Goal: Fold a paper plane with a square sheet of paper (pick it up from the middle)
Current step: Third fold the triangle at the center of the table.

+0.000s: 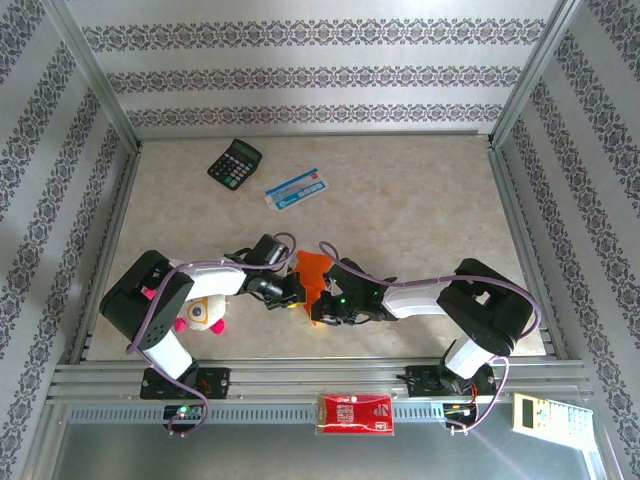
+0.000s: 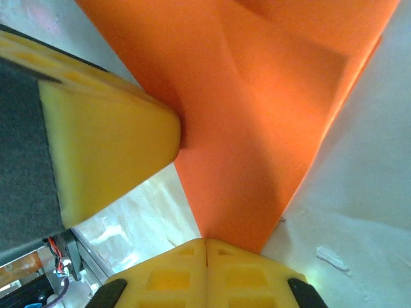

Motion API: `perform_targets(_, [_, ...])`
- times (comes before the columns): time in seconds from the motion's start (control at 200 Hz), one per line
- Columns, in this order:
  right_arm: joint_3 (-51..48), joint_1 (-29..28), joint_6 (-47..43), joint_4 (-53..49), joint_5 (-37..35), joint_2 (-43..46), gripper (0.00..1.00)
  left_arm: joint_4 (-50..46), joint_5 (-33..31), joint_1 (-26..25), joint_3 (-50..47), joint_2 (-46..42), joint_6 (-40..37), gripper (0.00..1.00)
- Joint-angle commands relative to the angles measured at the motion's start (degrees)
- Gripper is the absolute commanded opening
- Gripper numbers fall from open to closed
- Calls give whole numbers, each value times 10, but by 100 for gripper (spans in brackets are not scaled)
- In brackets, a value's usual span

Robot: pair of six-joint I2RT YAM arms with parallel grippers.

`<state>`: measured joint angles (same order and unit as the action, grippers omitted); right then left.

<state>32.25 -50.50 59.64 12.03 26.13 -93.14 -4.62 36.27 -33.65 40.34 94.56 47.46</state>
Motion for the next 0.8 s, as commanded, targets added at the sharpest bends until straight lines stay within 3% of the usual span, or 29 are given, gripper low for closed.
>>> perform_targets(0.0, [-43, 0, -16, -178, -79, -37, 0, -17, -60, 34, 18, 22, -25, 7])
perform_targets(0.595, [-51, 13, -28, -182, -75, -32, 0, -60, -64, 96, 76, 56, -71, 8])
perform_targets(0.794, [-54, 15, -30, -180, -73, -31, 0, -51, -54, 110, 72, 18, -66, 12])
